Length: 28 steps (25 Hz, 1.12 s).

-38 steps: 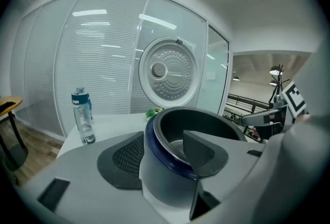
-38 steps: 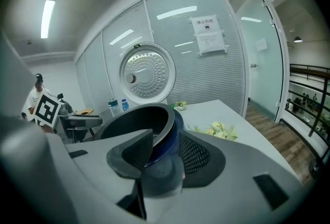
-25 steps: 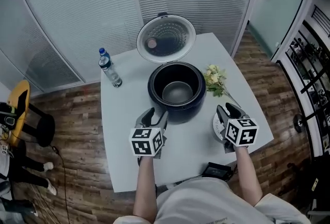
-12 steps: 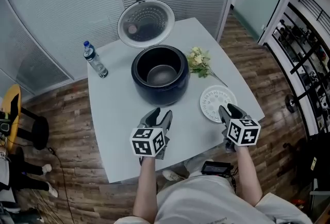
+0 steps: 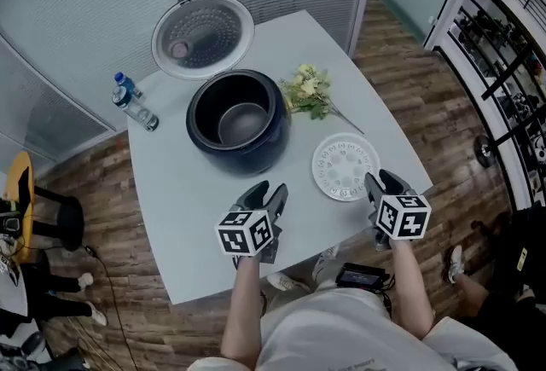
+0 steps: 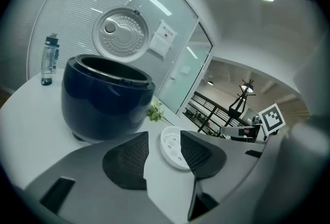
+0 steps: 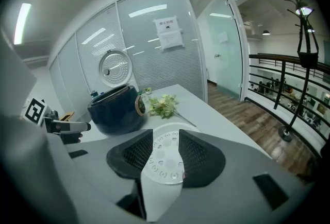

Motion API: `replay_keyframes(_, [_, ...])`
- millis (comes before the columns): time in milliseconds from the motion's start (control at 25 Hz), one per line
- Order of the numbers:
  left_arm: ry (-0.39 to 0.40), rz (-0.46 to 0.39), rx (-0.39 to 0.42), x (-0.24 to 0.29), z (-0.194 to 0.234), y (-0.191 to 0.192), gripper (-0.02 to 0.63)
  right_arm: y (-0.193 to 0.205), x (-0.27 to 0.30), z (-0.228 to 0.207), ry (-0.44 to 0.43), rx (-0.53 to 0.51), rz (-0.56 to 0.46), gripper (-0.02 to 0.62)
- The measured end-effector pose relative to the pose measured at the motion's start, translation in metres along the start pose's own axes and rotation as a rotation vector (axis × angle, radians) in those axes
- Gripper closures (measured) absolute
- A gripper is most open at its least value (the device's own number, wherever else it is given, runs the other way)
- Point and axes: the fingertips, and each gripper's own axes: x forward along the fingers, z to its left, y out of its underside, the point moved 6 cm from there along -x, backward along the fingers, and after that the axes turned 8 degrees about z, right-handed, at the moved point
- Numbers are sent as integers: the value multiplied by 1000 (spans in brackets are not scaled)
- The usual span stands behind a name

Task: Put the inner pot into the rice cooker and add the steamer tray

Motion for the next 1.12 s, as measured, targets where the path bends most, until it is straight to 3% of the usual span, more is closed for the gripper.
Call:
replay_keyframes(440, [-21,141,-20,86,-16,18,410,19,41,-74,-6,72,123,440])
replay_keyframes(800, [-47,220,-66,139,-14,37,410,38,88,-98,-32,70,205,440])
replay_keyframes(1120, [-20,268,-115,179,-10,46,410,48,120,-111,-41,86,243,440])
